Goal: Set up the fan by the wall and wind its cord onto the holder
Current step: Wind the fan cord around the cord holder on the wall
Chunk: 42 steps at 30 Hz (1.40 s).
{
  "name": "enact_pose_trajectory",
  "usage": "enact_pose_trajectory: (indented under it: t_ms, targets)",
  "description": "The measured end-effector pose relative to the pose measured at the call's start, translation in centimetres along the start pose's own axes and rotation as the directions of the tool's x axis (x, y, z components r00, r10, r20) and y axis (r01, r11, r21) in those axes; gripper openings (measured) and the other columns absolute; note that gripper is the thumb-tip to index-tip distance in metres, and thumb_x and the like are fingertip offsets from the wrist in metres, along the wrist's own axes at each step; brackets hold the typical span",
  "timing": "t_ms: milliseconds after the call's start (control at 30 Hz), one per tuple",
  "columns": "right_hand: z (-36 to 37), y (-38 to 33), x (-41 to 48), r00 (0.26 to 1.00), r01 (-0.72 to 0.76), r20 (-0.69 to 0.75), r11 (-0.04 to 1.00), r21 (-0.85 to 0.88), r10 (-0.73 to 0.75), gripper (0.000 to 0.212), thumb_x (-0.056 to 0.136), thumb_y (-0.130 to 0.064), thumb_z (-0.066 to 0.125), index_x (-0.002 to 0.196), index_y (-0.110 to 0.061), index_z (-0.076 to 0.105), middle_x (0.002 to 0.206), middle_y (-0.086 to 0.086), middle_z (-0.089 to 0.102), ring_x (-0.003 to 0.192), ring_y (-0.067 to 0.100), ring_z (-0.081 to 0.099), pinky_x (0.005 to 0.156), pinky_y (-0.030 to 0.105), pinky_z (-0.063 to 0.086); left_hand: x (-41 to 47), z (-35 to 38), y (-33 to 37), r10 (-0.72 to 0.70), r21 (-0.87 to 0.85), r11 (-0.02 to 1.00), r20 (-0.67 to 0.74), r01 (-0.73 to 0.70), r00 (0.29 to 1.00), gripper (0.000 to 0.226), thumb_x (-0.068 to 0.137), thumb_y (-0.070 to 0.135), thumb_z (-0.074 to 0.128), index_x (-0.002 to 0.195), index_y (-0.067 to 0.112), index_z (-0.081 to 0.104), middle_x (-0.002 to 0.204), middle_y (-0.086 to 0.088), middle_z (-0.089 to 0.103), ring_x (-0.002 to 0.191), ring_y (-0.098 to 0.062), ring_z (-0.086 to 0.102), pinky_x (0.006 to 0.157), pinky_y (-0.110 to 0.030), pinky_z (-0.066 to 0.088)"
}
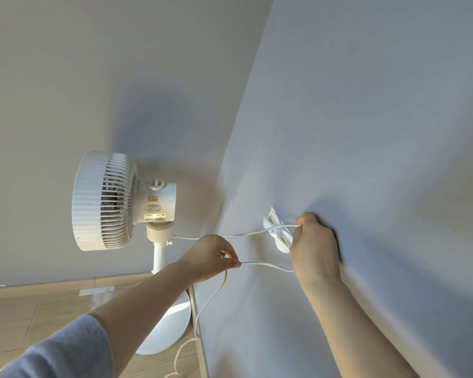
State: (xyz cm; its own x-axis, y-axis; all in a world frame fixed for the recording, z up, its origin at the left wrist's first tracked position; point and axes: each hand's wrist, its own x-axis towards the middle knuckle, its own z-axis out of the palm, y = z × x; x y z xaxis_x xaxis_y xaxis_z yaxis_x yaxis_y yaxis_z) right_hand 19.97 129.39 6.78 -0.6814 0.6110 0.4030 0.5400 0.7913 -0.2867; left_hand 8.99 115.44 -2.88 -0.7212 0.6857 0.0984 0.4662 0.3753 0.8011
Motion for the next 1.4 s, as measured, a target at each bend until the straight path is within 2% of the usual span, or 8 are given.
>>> enact_pose_trajectory:
  t_ms: [333,567,667,833,933,1067,1267,1400]
  targets:
    - [-0.2,0.1,-0.8,0.998,-0.015,0.054,0.997,-0.076,0.019,0.023,0.089,-0.001,0.044,0.110,-0.003,0.055,0.095,0.016,0.071,0.089,0.032,0.066,0.063,0.031,0.044,-0.6,0.9,-0.5,-0.030,0.005,1.000,-0.016,0.030,0.999,0.014,0.077,0.031,0.071,0.081,0.019,0.077,0.081,0.010,0.065,0.076,-0.002,0.059,0.074,-0.019,0.047]
    - [-2.6,-2.8,3.7,0.972,0.046,0.235,0.994,-0.095,-0.023,0.023,0.093,-0.015,0.048,0.085,-0.001,0.063,0.095,0.018,0.070,0.082,0.030,0.063,0.059,0.025,0.043,0.3,0.2,0.3,0.053,-0.033,0.998,-0.125,-0.058,0.991,0.011,0.080,0.032,0.069,0.083,0.023,0.075,0.085,0.008,0.052,0.076,-0.001,0.053,0.071,-0.015,0.041]
    - [-3.0,-3.2,5.3,0.974,0.115,0.211,0.983,-0.146,-0.082,0.024,0.093,-0.012,0.046,0.083,0.000,0.064,0.088,0.017,0.074,0.078,0.030,0.066,0.066,0.029,0.052,1.7,0.5,0.8,0.071,-0.063,0.995,-0.161,-0.082,0.984,0.010,0.078,0.032,0.071,0.083,0.023,0.074,0.100,0.007,0.058,0.084,-0.003,0.057,0.078,-0.020,0.042]
    - [-3.3,-3.7,5.7,0.974,0.222,0.097,0.959,-0.178,-0.207,0.021,0.095,-0.007,0.037,0.078,-0.007,0.049,0.094,0.018,0.069,0.072,0.026,0.044,0.062,0.028,0.030,3.4,0.8,0.2,0.021,-0.124,0.992,-0.102,-0.033,0.995,0.014,0.078,0.036,0.070,0.086,0.026,0.075,0.136,0.015,0.047,0.068,0.005,0.052,0.069,-0.013,0.037]
    - [-2.6,-3.3,6.0,0.979,0.201,0.079,0.963,-0.177,-0.190,0.022,0.095,-0.006,0.038,0.095,-0.002,0.059,0.101,0.016,0.069,0.082,0.032,0.060,0.066,0.029,0.040,4.2,1.0,-0.1,0.016,-0.109,0.994,-0.116,-0.029,0.993,0.014,0.078,0.039,0.070,0.084,0.027,0.074,0.143,0.017,0.039,0.068,0.000,0.053,0.074,-0.021,0.040]
    - [-2.1,-3.3,5.9,0.988,0.138,0.083,0.986,-0.088,-0.131,0.043,0.094,-0.002,0.036,0.131,-0.012,0.056,0.117,0.011,0.068,0.104,0.028,0.065,0.079,0.025,0.047,4.7,1.7,-0.9,0.085,-0.121,0.986,-0.239,-0.116,0.967,0.010,0.079,0.037,0.069,0.080,0.028,0.072,0.137,0.011,0.038,0.106,-0.005,0.054,0.088,-0.029,0.048]
    - [-2.0,-3.5,6.1,0.978,0.184,0.143,0.956,-0.230,-0.153,0.032,0.087,0.005,0.042,0.107,-0.003,0.065,0.099,0.016,0.071,0.092,0.033,0.066,0.076,0.033,0.054,4.7,2.4,-1.5,0.103,-0.188,0.974,-0.127,-0.126,0.987,0.006,0.081,0.033,0.069,0.084,0.029,0.071,0.153,0.009,0.030,0.135,-0.007,0.038,0.098,-0.022,0.038]
    - [-1.8,-3.5,5.8,0.964,0.232,0.215,0.893,-0.385,-0.158,0.026,0.085,0.008,0.042,0.092,-0.011,0.059,0.073,0.008,0.059,0.078,0.032,0.055,0.061,0.028,0.038,5.2,4.0,-1.3,0.148,-0.154,0.976,-0.059,-0.156,0.987,0.003,0.083,0.029,0.066,0.082,0.028,0.069,0.158,0.000,0.020,0.143,-0.006,0.023,0.102,-0.019,0.028]
